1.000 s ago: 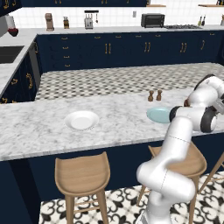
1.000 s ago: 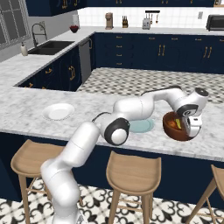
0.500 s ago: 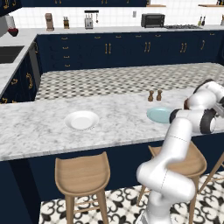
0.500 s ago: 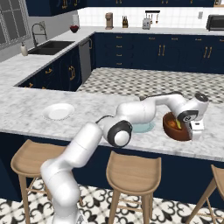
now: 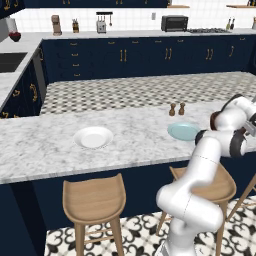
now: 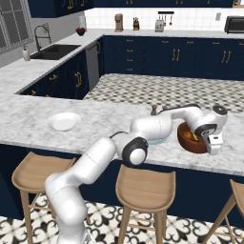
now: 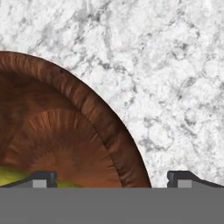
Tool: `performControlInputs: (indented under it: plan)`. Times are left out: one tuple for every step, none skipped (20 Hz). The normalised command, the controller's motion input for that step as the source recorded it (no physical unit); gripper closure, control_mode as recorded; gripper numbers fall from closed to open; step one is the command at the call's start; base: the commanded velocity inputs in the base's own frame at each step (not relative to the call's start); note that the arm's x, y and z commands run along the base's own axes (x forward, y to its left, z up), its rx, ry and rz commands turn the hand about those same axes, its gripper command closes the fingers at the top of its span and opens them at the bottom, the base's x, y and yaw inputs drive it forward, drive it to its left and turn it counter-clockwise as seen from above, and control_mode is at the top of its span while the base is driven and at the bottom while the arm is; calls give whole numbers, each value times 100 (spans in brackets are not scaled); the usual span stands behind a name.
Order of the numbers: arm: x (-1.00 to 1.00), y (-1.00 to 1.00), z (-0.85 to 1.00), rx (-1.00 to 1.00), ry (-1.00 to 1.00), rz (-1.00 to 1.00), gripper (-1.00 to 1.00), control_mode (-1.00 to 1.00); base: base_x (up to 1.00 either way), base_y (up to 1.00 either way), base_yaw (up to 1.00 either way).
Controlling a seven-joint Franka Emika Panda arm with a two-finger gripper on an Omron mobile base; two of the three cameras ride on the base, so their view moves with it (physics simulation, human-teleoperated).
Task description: Pick the chicken drumstick and cucumber from their plates and place them in the bowl. Then put the bowl in the fridge.
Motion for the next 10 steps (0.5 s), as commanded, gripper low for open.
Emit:
performControlInputs:
  plan:
    - [0,0,-35,0,0,0,-100,-100,0,0,0]
    - [0,1,-44,0,0,0,-100,-100,0,0,0]
    - [-2,17,-46,0,2,0,-100,-100,0,0,0]
    - [-5,31,-41,0,1,0,100,-100,0,0,0]
    - [-15,40,-45,0,2,0,100,-100,0,0,0]
    - [-14,43,-36,0,0,0,100,-100,0,0,0]
    - [-9,54,-28,0,0,0,100,-100,0,0,0]
    - [-3,54,-29,0,0,0,100,-100,0,0,0]
    - [0,53,-19,0,0,0,100,-100,0,0,0]
    - [0,60,-16,0,0,0,100,-100,0,0,0]
